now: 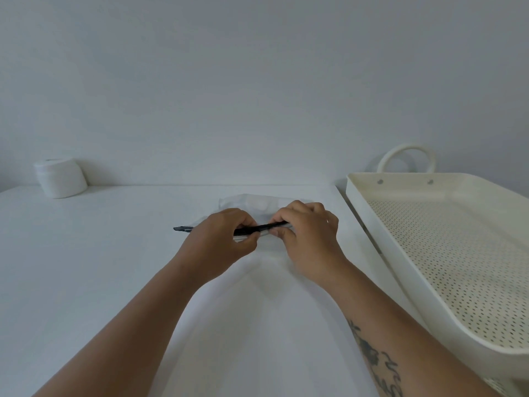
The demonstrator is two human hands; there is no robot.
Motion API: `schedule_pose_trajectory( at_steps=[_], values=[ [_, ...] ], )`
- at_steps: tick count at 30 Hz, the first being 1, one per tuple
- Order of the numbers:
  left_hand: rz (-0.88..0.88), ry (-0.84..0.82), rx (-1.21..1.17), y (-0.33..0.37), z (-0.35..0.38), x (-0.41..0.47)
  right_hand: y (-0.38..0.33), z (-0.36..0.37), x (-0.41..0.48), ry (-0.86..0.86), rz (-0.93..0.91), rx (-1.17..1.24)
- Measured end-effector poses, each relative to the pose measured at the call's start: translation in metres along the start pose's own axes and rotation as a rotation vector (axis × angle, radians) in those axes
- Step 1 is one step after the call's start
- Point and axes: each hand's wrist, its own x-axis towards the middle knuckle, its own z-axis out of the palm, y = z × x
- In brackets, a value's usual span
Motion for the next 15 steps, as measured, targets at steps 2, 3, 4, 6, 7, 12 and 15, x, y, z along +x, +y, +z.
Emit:
schedule_pose_trajectory(
  at_steps=[2, 3, 4, 6, 7, 12, 15],
  values=[
    [-0.014, 0.002, 0.01, -0.0001, 0.0002, 0.0011, 0.0028, 0.0014, 0.0007, 0.017, 0.008, 0.008],
    [-0.018, 0.004, 0.019, -0.0004, 0.0001, 0.0012, 0.0038, 0.0019, 0.0013, 0.025, 0.007, 0.006],
    [-0.023, 0.003, 0.027, -0.0009, -0.0002, 0.0013, 0.0049, 0.0016, 0.0025, 0.033, 0.008, 0.001],
    [-0.03, -0.007, 0.048, -0.0015, -0.0011, 0.0014, 0.0068, -0.0002, 0.0028, 0.04, 0.025, -0.012],
    [-0.033, -0.007, 0.06, -0.0017, -0.0016, 0.0018, 0.007, -0.0011, 0.0025, 0.042, 0.036, -0.018],
    [-0.035, -0.005, 0.1, -0.001, 0.0006, 0.001, 0.0065, -0.0044, -0.0025, 0.044, 0.032, -0.12],
    [-0.02, 0.017, 0.122, 0.0009, 0.0017, 0.0019, 0.0012, -0.0032, -0.0036, 0.022, -0.055, -0.282]
  ],
)
